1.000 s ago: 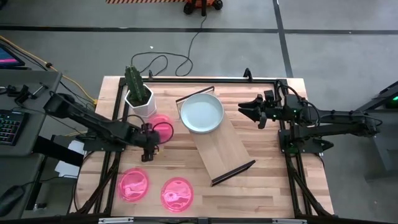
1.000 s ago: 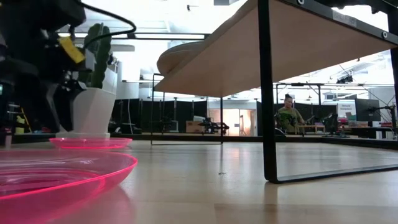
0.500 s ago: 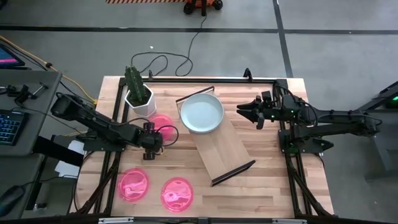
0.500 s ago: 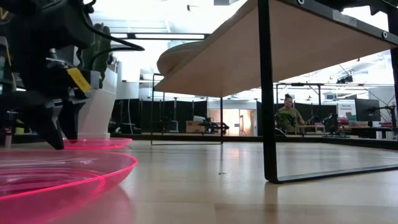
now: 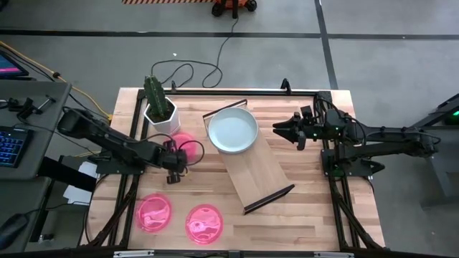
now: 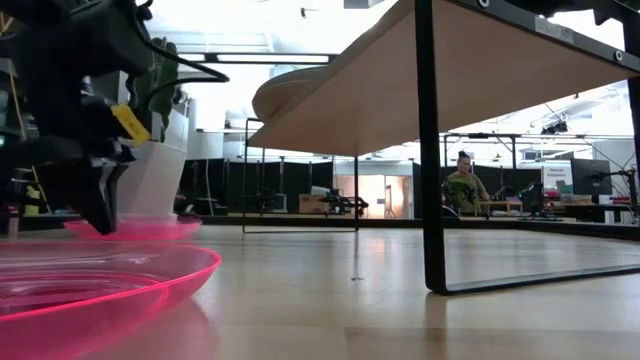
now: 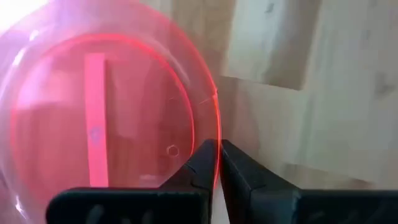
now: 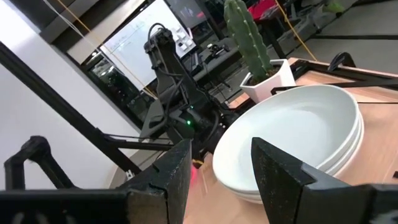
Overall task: Place and stack plates onto a shelf
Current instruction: Put the top pink transparent plate on the shelf
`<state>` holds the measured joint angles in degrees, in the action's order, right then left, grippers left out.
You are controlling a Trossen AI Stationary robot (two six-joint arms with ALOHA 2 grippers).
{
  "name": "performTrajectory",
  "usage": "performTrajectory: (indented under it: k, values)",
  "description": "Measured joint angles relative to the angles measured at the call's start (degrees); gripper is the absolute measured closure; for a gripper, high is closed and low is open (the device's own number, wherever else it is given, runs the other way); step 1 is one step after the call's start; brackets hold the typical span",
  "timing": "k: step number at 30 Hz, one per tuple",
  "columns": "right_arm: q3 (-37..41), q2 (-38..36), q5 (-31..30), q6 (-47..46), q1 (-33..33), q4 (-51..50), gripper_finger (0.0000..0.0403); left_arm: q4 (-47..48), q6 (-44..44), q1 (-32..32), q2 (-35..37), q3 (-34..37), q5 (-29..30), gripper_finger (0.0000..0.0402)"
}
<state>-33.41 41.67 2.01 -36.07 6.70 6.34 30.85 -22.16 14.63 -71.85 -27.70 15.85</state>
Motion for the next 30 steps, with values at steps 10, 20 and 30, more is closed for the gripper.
performTrajectory:
  k: [10, 20, 30]
  values:
    - [0.0, 0.0, 0.0, 0.0, 0.0, 0.1, 0.0252, 6.4, -1.7, 0.1, 5.9, -7.9, -8.7, 0.0401]
    - [0.0, 0.0, 0.4, 0.0, 0.0, 0.8, 0.0252, 19.4, -0.3, 6.3, 10.4, -25.3, -20.2, 0.0401]
    - [0.0, -0.2, 0.4, 0.3, 0.0, 8.2, 0.0252, 22.9, 15.2, 4.9, -1.3, -55.3, -10.8, 0.0401]
